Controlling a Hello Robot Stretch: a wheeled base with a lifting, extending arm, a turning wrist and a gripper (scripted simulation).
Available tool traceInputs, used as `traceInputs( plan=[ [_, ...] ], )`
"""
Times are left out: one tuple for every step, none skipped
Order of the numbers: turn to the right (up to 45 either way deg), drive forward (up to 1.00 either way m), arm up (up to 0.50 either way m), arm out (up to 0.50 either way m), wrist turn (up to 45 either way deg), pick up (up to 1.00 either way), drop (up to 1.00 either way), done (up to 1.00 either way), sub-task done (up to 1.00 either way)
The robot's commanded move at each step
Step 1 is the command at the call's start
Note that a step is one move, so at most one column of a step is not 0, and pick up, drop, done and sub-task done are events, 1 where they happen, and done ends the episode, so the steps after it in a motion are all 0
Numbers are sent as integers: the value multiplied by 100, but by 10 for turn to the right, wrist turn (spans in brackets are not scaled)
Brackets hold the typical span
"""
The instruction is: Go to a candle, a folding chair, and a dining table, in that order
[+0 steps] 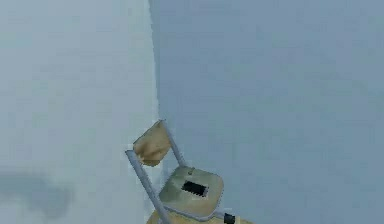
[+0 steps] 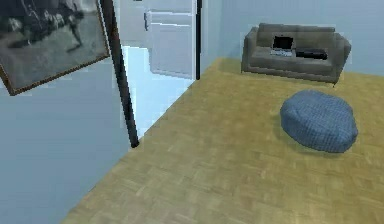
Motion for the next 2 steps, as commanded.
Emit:
traceInputs(
  plan=[
    [-450, 0, 0, 0, 0, 0, 0, 0, 0],
    [-450, 0, 0, 0, 0, 0, 0, 0, 0]
  ],
)
